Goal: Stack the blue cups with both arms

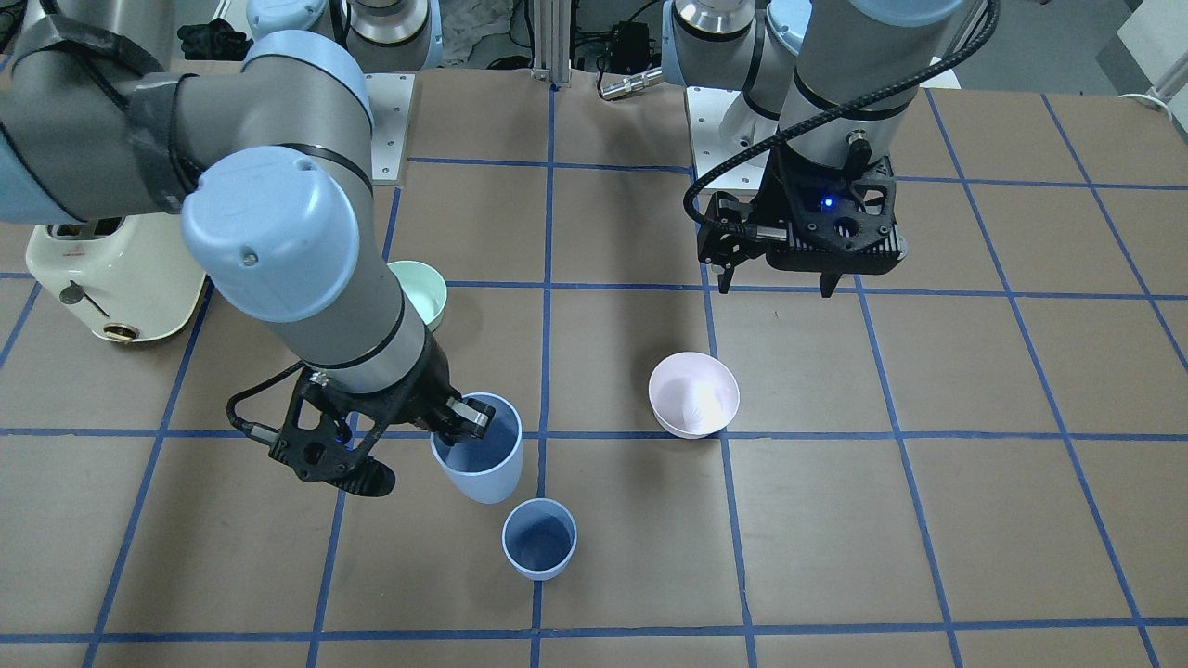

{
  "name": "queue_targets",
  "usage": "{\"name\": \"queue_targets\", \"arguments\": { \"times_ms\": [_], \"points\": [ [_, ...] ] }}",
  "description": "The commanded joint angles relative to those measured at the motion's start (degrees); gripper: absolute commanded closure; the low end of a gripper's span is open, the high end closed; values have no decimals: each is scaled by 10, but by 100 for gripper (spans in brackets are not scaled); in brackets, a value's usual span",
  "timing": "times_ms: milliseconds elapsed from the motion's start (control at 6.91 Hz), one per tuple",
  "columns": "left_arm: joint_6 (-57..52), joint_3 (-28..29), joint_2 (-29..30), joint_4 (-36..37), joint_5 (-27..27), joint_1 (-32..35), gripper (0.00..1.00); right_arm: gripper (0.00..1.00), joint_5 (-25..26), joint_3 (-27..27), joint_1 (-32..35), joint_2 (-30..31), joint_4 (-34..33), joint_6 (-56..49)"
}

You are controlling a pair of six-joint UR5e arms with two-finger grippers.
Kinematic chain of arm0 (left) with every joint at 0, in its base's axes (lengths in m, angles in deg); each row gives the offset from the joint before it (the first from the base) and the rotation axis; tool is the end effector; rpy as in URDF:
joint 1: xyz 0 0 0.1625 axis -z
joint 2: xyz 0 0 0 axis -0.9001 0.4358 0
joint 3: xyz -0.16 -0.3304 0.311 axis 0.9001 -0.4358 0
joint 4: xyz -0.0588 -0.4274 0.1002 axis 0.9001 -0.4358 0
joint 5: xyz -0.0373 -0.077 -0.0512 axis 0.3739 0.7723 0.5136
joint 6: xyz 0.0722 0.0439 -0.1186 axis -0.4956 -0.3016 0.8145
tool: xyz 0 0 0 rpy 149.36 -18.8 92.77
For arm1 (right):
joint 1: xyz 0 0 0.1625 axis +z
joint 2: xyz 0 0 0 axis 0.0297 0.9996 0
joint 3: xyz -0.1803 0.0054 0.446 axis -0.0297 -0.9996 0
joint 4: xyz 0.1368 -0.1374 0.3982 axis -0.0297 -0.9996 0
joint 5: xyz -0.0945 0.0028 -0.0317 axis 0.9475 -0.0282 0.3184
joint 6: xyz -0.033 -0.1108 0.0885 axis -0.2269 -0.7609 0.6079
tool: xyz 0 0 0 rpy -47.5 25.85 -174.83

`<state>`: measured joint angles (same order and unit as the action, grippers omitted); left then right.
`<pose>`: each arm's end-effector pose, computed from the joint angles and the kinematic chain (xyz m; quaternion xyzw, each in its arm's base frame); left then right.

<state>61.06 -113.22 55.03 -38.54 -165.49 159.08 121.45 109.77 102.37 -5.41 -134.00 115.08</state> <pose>-0.1725 -0.5637 0.4892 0.0453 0.9978 -0.0372 0.0320 0.2893 -0.7008 0.4040 0.2079 0.9754 0.0263 0.0687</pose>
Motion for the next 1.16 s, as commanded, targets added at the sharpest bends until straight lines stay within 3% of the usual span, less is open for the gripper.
{"name": "queue_targets", "arguments": {
  "times_ms": [0,579,1013],
  "points": [
    [-20,-9,-2,22,-11,-1,0,100,-5,-40,15,-41,-20,37],
    [-17,-9,-3,22,-11,-1,0,100,-9,-51,15,-85,-14,39],
    [-18,-10,-3,22,-10,-1,0,100,-41,-52,15,-87,-13,50]
  ]
}}
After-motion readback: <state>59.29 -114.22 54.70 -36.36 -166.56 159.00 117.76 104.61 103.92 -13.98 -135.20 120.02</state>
